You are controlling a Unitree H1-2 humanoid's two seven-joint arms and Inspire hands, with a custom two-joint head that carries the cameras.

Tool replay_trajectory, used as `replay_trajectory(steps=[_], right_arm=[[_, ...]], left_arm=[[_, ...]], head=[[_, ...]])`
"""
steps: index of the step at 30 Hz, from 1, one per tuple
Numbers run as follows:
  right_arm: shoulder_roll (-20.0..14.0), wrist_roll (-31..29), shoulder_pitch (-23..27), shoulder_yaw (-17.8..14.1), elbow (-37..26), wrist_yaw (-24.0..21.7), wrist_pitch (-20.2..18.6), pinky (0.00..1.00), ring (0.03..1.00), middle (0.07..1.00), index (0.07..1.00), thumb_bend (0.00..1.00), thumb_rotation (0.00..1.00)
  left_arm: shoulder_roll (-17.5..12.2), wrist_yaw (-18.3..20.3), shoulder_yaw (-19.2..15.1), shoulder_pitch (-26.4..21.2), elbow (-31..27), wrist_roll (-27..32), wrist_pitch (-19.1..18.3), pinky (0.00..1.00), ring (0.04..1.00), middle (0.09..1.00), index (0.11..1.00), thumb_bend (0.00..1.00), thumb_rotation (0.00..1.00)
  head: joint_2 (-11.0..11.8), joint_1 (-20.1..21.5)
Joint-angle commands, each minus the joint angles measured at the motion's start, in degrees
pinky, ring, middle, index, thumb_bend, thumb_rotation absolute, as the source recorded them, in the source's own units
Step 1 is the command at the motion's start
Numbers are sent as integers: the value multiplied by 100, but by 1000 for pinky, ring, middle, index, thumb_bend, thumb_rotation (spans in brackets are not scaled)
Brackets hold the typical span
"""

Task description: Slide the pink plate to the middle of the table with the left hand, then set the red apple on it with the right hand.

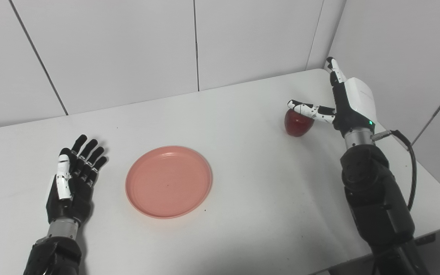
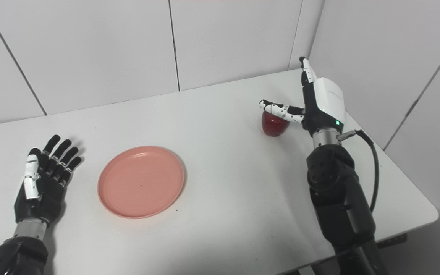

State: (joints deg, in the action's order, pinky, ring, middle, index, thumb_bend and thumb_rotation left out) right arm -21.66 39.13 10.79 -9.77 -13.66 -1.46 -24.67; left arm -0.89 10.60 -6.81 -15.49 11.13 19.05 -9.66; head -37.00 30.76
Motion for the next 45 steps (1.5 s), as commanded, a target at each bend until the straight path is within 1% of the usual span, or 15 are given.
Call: replay_trajectory(steps=[1, 5, 6, 10, 12, 16, 21, 31, 34, 45], right_arm=[[-146, -37, 156, -21, 51, 153, 103, 775, 890, 947, 980, 1000, 591], [-152, -66, 167, 17, 180, 152, 72, 784, 897, 951, 972, 1000, 591], [-156, -56, 169, 37, 190, 148, 72, 770, 888, 945, 966, 1000, 583], [-121, -127, 193, 75, 123, -20, -111, 785, 898, 951, 954, 1000, 577], [-143, -151, 219, 120, 145, -120, -168, 791, 904, 954, 963, 1000, 581], [-136, -261, 258, 136, 158, -287, -208, 799, 914, 963, 981, 1000, 565], [-109, -257, 285, 167, 195, -367, -217, 778, 893, 948, 974, 1000, 539], [-152, -399, 342, 252, 484, -240, -150, 800, 909, 949, 969, 1000, 488], [-143, -441, 354, 249, 502, -244, -166, 808, 912, 952, 966, 1000, 457], [-195, -531, 348, 256, 757, -95, -94, 803, 908, 947, 970, 1000, 465]], left_arm=[[-31, -110, -11, 146, 182, -27, -255, 878, 872, 879, 869, 348, 1000], [-29, -135, -4, 159, 139, -47, -285, 874, 870, 877, 866, 349, 1000], [-33, -133, 3, 163, 133, -56, -282, 874, 871, 879, 866, 348, 1000], [-42, -90, -8, 175, 125, -11, -270, 879, 876, 885, 871, 346, 1000], [-37, -113, -8, 181, 115, -26, -277, 878, 874, 882, 868, 346, 1000], [-35, -123, -3, 198, 76, -31, -304, 877, 874, 881, 866, 350, 1000], [-31, -124, 4, 212, 47, -31, -309, 877, 874, 881, 865, 351, 1000], [-32, -134, 25, 242, -31, -49, -327, 878, 870, 877, 864, 351, 1000], [-34, -149, 37, 250, -50, -74, -335, 874, 866, 874, 864, 352, 1000], [-17, -174, 49, 281, -160, -80, -399, 881, 872, 879, 868, 351, 1000]], head=[[4, -7], [-27, -21], [-27, -21], [-56, -12], [-74, -21], [-98, -30], [-120, -38], [-181, -58], [-187, -63], [-242, -70]])
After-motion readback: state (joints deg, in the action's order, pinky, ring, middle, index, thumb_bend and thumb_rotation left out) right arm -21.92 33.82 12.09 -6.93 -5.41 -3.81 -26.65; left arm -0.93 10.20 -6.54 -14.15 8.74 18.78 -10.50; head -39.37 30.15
